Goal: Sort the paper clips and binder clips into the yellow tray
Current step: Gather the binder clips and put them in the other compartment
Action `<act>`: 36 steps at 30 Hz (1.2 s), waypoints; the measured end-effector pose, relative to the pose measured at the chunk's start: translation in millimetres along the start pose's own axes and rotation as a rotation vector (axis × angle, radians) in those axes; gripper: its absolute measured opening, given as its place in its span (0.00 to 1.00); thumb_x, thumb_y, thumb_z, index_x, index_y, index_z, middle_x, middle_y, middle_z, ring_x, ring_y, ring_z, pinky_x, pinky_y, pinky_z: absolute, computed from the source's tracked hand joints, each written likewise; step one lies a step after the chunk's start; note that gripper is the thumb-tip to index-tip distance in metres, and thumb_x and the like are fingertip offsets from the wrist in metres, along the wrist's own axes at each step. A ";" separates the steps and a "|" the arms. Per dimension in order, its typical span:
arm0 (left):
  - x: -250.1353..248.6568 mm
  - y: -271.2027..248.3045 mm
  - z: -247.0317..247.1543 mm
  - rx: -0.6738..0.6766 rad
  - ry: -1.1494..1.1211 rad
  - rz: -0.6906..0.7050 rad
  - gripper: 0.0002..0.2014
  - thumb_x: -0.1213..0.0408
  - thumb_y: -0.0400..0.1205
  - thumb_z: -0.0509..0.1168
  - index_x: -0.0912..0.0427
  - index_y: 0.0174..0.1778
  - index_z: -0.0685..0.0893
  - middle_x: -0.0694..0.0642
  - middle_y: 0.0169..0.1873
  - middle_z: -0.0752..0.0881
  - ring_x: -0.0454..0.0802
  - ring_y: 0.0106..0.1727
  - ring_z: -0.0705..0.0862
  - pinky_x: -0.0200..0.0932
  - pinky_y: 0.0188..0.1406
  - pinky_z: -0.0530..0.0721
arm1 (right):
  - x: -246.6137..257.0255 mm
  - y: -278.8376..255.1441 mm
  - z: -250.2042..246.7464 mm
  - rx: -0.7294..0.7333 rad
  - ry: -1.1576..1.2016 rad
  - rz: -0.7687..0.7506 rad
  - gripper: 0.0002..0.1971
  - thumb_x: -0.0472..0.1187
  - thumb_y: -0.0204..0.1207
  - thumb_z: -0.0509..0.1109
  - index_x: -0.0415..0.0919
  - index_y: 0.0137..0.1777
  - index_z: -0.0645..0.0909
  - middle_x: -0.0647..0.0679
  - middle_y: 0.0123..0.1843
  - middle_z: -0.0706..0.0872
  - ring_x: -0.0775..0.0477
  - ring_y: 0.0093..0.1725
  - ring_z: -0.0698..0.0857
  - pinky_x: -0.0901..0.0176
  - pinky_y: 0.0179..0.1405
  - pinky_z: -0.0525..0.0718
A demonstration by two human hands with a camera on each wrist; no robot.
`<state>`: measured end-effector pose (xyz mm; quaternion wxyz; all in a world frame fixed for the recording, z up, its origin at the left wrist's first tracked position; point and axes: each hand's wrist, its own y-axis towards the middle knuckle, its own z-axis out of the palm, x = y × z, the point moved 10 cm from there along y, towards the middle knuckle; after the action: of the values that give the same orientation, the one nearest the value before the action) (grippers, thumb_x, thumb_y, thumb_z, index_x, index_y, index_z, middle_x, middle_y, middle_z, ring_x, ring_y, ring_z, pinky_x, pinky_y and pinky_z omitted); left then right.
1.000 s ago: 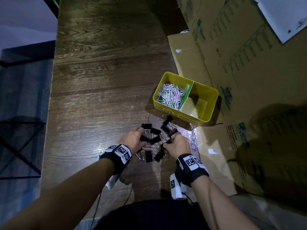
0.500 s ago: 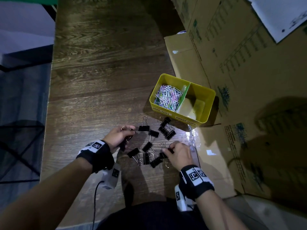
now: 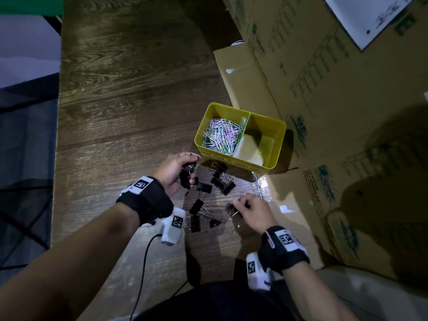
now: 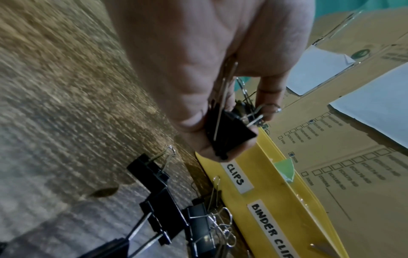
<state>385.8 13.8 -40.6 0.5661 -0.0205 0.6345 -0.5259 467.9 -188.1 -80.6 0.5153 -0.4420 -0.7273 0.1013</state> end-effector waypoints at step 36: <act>-25.6 -19.1 137.8 0.379 1.751 1.080 0.04 0.67 0.78 0.66 0.62 0.41 0.86 0.58 0.32 0.85 0.58 0.37 0.84 0.50 0.43 0.83 | 127.9 82.2 -106.9 -0.147 -0.151 -0.260 0.22 0.45 0.75 0.73 0.47 0.68 0.76 0.45 0.65 0.84 0.46 0.63 0.82 0.51 0.68 0.78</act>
<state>486.0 -67.5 17.1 0.0623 0.7429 0.6547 -0.1247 591.8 -77.1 2.2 0.4341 -0.3717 -0.8205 0.0134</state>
